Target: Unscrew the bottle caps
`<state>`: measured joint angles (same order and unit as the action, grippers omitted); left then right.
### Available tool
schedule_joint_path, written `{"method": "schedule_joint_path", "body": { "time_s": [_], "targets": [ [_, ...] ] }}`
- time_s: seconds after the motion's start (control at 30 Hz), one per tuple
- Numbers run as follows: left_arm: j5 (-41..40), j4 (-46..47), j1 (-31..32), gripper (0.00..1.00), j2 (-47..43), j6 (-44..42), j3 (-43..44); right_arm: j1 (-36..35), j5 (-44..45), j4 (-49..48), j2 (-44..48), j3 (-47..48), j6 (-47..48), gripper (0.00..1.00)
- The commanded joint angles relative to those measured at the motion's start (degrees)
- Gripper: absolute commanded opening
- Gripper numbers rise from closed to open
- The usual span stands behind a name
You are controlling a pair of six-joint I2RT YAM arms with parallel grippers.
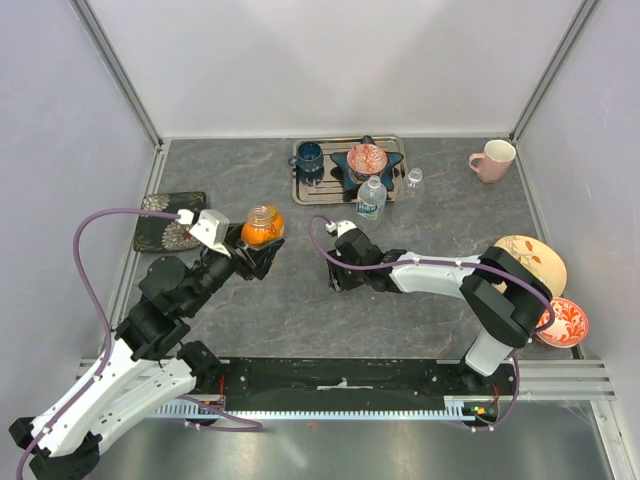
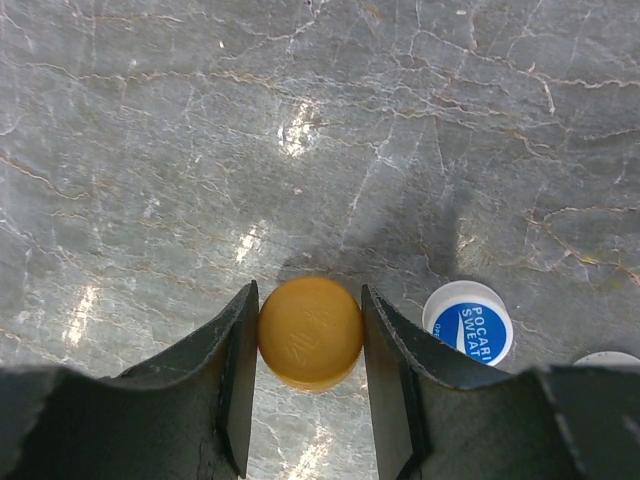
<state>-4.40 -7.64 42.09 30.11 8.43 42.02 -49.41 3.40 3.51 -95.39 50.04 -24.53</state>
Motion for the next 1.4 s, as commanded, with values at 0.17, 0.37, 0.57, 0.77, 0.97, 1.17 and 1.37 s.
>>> {"method": "schedule_joint_path", "body": {
  "time_s": [0.17, 0.37, 0.57, 0.77, 0.97, 1.17, 1.37],
  "targets": [
    [-0.4, 2.1, -0.1, 0.05, 0.6, -1.3, -0.7, -0.7, 0.6, -1.3, -1.2, 0.8, -1.2, 0.41],
    [-0.2, 2.3, -0.1, 0.05, 0.6, -1.0, -1.1, -0.9, -0.6, -2.8, 1.7, 0.0, -2.4, 0.6],
    [0.4, 2.2, -0.1, 0.05, 0.4, -0.7, -1.0, -1.0, 0.8, -1.4, 9.2, 4.4, -3.2, 0.77],
    [2.0, 2.2, -0.2, 0.06, 0.8, -1.0, -0.3, -1.0, 13.6, 9.8, 19.2, 14.4, -2.8, 0.77],
    [19.6, 4.2, -0.2, 0.06, 7.4, -2.0, 1.7, -1.0, 10.4, 13.8, 28.3, 21.0, 0.7, 0.77],
    [50.4, 7.4, -0.1, 0.1, 19.0, -1.7, 5.1, -1.0, -6.0, 12.8, 32.7, 24.7, -1.2, 0.87],
    [55.2, 9.9, -0.1, 0.13, 24.9, -1.3, 8.3, -0.9, -11.9, 16.1, 34.7, 25.5, -1.1, 0.87]
  ]
}}
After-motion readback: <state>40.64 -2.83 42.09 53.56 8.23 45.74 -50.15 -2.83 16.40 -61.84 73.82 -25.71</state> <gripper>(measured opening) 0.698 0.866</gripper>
